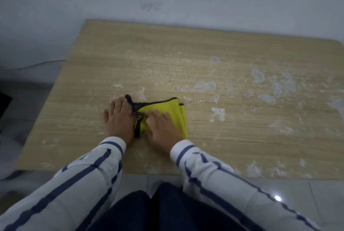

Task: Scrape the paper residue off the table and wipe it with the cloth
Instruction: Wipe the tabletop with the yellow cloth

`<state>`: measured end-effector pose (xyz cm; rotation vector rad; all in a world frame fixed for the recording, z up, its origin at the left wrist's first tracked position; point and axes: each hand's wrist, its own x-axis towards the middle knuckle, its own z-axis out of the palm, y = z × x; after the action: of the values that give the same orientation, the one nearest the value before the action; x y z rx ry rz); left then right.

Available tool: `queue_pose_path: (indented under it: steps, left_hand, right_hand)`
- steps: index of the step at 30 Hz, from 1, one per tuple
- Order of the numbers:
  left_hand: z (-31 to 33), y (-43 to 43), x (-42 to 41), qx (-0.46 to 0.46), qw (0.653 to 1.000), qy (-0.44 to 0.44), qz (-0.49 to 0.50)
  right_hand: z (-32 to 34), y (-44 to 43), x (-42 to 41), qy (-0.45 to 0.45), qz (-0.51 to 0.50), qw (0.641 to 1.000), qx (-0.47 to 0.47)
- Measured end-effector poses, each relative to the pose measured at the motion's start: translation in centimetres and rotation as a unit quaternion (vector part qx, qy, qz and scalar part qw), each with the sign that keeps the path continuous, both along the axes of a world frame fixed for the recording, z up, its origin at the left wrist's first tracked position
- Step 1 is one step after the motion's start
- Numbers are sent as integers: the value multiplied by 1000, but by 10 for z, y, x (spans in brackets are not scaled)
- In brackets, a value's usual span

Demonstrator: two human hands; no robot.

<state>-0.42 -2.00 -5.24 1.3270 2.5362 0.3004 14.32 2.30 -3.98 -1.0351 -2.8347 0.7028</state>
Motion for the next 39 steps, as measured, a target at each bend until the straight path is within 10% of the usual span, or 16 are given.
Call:
queue_pose_path:
  steps: [3, 10, 17, 25, 31, 37, 39]
  left_hand:
    - [-3, -1, -3, 6, 1000, -2, -5]
    - [-3, -1, -1, 25, 1000, -1, -6]
    - [-3, -2, -6, 18, 999, 9, -27]
    - [2, 12, 21, 31, 997, 2, -75]
    - [4, 36, 73, 17, 984, 1, -180]
    - [3, 60, 103, -5, 976, 13, -219]
    - [4, 71, 118, -6, 974, 13, -228]
  right_hand:
    - [-6, -5, 13, 1, 3, 1000, 31]
    - [9, 43, 61, 21, -360, 932, 36]
    - [5, -18, 8, -27, -5, 1000, -11]
    - [10, 44, 130, -21, -488, 872, 20]
    - [3, 22, 93, -24, -198, 980, -1]
    - [6, 84, 224, -45, -556, 830, 5]
    - [11, 91, 211, -20, -555, 832, 13]
